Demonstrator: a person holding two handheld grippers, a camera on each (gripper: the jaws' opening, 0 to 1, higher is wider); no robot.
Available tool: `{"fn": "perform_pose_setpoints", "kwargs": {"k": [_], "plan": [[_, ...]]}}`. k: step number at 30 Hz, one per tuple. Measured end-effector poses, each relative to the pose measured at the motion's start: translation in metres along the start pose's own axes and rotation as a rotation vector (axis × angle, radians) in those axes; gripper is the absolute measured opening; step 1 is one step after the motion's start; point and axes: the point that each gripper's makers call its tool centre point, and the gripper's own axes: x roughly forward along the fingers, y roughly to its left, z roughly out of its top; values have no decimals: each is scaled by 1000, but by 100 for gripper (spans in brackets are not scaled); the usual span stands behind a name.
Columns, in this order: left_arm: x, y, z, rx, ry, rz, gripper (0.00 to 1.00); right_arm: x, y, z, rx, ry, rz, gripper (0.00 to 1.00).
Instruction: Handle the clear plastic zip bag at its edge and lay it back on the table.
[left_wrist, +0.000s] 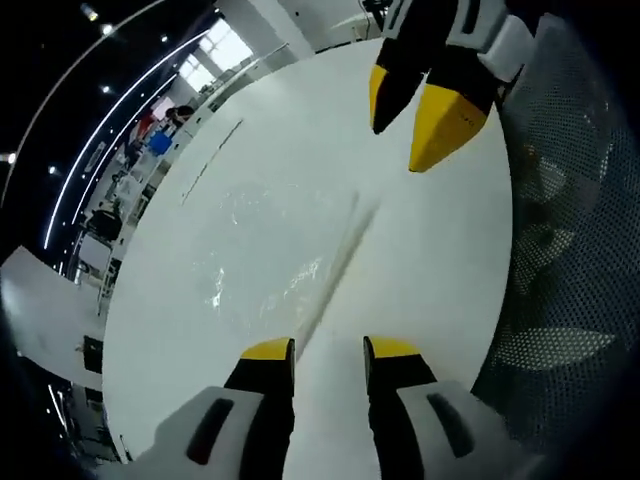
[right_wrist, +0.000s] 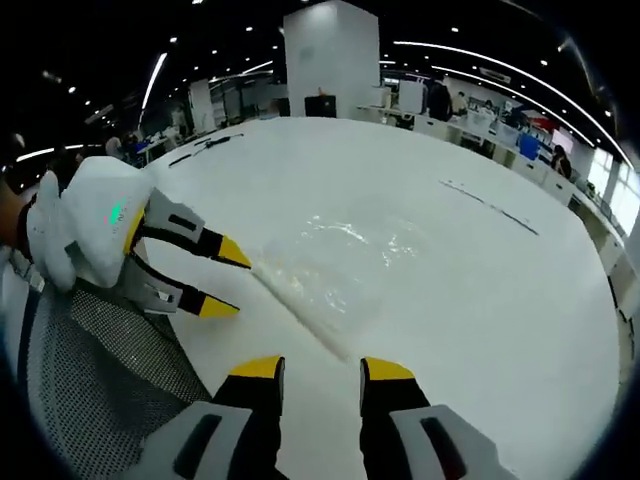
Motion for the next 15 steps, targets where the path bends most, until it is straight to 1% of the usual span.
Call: {"fn": "perform_pose_setpoints", "kwargs": {"k": [1, 3, 4, 6, 7, 8, 9, 12, 13, 15], "plan": [[-3, 2, -4, -48, 2, -1, 28, 0, -2, -2, 17, -6, -4, 29], [-4, 4, -8, -87, 3, -2, 29, -3, -3, -5, 38, -13, -9, 30], [-8, 7, -12, -160, -2, -3, 29, -4, -4, -6, 47, -14, -9, 30], [-13, 10, -16, -216, -7, -4, 29, -7, -4, -12, 75, -19, -16, 31], [-14, 12, -18, -225, -8, -1, 29, -8, -4, -13, 87, -20, -16, 31], [-16, 13, -20, -263, -12, -5, 29, -9, -4, -14, 107, -25, -14, 32], [-17, 14, -21, -284, -16, -7, 30, -8, -6, -14, 116, -30, -15, 33], [-20, 15, -30, -347, -22, -18, 31, -11, -6, -18, 129, -38, -13, 35], [-21, 15, -31, -355, -23, -20, 32, -12, -7, -20, 131, -40, -14, 36], [-23, 15, -36, -397, -30, -24, 32, -14, -6, -25, 141, -44, -15, 37]]}}
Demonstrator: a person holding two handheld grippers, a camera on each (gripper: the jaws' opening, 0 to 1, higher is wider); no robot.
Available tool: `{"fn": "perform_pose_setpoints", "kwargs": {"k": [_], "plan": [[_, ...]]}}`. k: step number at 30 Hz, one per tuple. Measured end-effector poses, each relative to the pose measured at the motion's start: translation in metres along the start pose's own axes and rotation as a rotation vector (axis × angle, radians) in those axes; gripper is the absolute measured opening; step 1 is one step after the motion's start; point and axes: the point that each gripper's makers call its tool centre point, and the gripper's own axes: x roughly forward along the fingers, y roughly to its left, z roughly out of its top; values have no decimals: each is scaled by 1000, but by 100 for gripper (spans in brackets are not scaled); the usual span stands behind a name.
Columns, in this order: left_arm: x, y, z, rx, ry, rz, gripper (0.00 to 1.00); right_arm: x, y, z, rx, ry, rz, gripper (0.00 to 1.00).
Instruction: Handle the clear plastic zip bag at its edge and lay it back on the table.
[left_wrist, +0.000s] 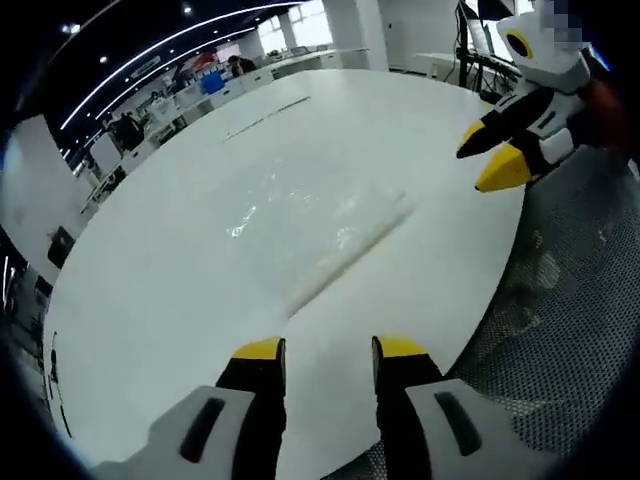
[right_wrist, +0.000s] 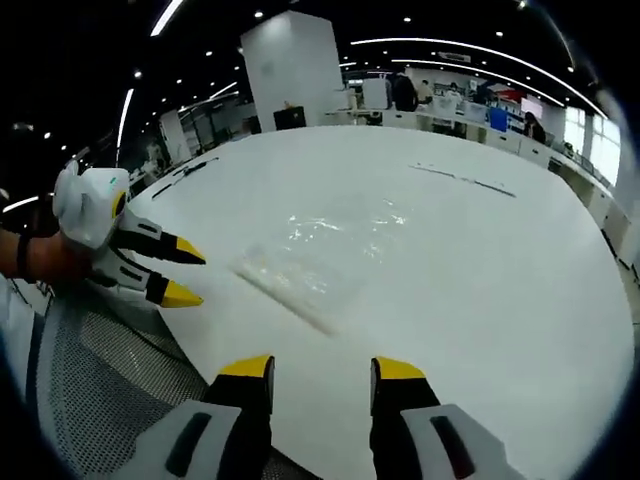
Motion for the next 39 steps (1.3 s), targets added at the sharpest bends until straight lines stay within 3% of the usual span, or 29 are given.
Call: {"fn": "perform_pose_setpoints", "kwargs": {"k": [4, 6, 11, 16, 24, 33, 39], "plan": [[-5, 7, -2, -29, 7, 25, 33, -7, 2, -5, 41, -31, 11, 38], [-6, 6, -1, -66, -19, 13, 35, -10, 4, -6, 52, -42, 19, 41], [-10, 2, 3, -77, -41, 6, 40, -11, 13, 13, 39, -114, 59, 48], [-10, 5, 5, -115, -59, 16, 43, -9, 24, 7, 4, -83, 95, 54], [-7, -12, 8, -29, -63, -25, 45, -4, 23, 3, -5, -64, 106, 58], [-12, -10, 12, -19, -73, -3, 42, -2, 20, 0, 6, -61, 91, 58], [-10, -17, 10, 54, -56, -3, 42, 0, 22, -2, -7, -48, 95, 58]]}}
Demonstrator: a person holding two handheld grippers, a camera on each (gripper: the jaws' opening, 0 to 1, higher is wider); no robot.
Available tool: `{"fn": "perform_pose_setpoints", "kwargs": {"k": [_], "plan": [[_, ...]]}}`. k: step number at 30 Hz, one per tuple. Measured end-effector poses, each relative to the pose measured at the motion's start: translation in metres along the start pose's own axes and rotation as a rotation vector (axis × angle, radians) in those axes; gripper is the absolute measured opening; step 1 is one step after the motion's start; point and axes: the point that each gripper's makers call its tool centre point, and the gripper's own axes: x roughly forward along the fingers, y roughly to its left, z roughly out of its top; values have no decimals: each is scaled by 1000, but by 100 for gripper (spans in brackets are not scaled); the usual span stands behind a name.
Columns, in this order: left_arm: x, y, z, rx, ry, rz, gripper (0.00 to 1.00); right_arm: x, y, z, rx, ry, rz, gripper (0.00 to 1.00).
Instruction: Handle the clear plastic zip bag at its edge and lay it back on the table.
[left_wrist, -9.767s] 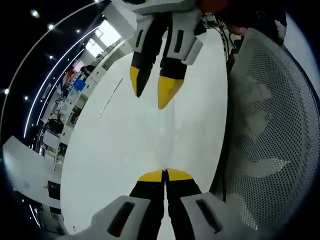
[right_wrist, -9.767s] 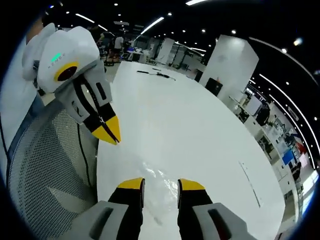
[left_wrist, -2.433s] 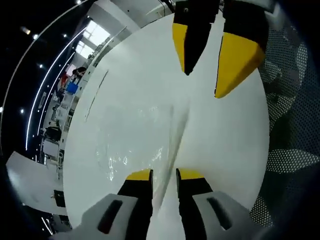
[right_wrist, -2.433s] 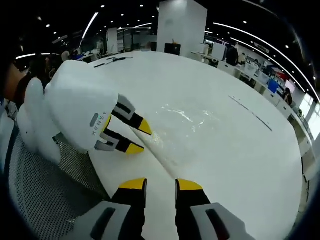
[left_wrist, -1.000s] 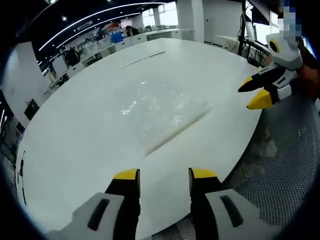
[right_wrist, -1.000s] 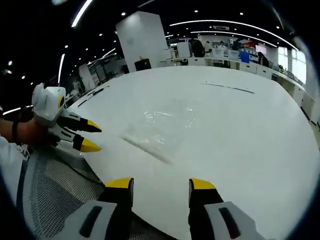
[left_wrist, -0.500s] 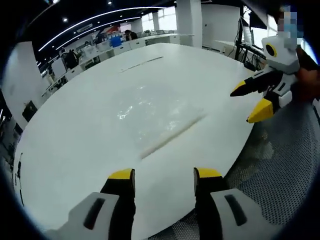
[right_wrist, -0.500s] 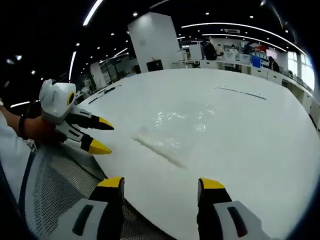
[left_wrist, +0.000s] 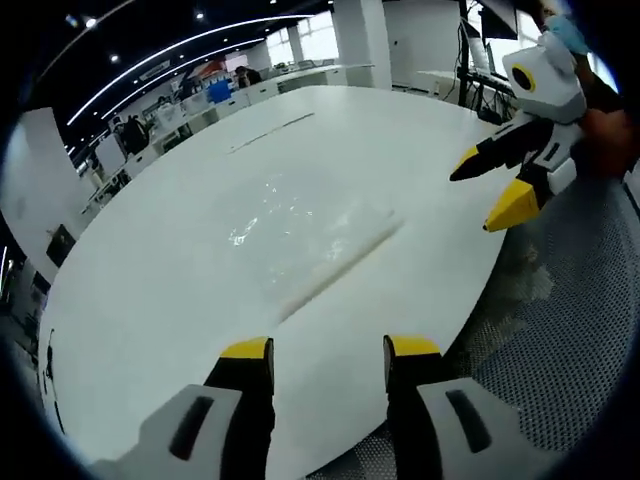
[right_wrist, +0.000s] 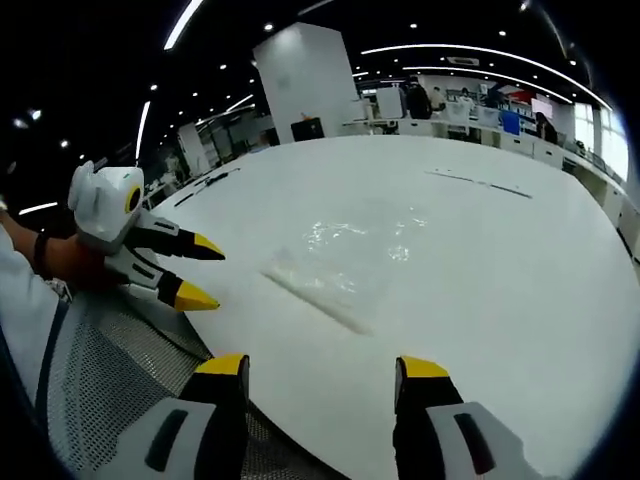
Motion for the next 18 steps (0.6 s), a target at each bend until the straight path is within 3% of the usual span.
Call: {"fn": "perform_pose_setpoints", "kwargs": {"k": [3, 12, 18], "plan": [[-2, 3, 3, -11, -12, 4, 41, -2, 0, 0, 3, -1, -5, 58], [-9, 18, 12, -157, -83, 10, 43, -3, -4, 7, 25, -29, -18, 58], [-11, 17, 16, -163, -102, 8, 45, -8, -2, 10, 35, -31, -20, 58]]}}
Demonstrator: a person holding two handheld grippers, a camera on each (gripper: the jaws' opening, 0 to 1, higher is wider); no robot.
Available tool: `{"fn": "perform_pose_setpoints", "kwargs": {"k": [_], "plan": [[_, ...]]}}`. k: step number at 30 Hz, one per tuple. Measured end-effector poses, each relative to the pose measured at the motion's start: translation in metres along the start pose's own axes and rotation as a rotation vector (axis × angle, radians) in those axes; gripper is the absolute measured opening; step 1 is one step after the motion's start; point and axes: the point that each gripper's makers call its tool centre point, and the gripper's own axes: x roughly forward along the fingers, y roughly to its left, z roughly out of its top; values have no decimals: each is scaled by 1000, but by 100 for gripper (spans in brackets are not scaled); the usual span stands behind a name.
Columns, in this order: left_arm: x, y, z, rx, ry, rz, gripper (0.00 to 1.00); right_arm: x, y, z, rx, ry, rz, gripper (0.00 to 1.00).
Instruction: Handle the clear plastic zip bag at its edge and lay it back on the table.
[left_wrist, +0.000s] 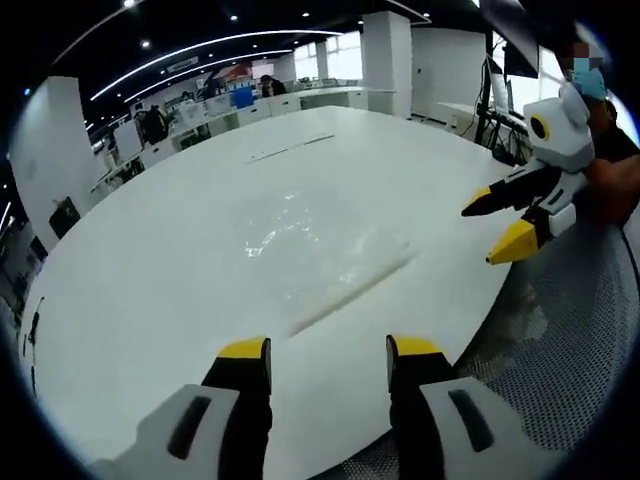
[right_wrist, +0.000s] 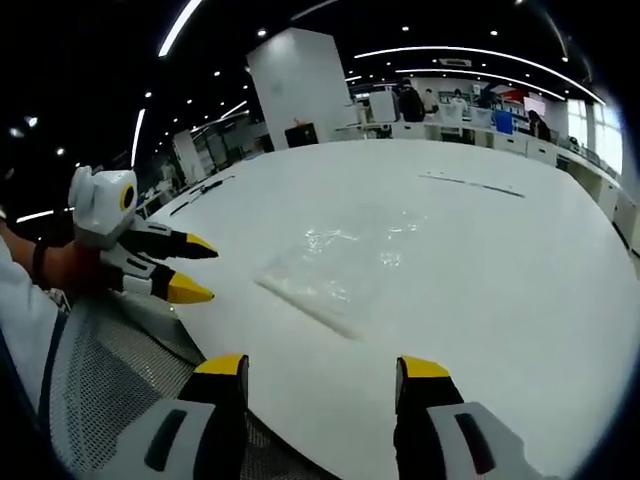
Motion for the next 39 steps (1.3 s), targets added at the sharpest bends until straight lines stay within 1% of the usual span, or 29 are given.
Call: {"fn": "perform_pose_setpoints", "kwargs": {"k": [3, 12, 34, 39], "plan": [[1, -2, 0, 2, -3, -8, 46, 0, -3, 1, 6, -9, -5, 58], [3, -2, 0, 6, -3, -10, 46, -2, -2, 1, 0, -4, -6, 58], [3, -4, -1, 18, 1, -14, 44, 8, -12, -9, 6, 0, -13, 58], [5, -4, -2, 19, 2, -16, 44, 6, -8, -8, 1, 4, -11, 58]]}}
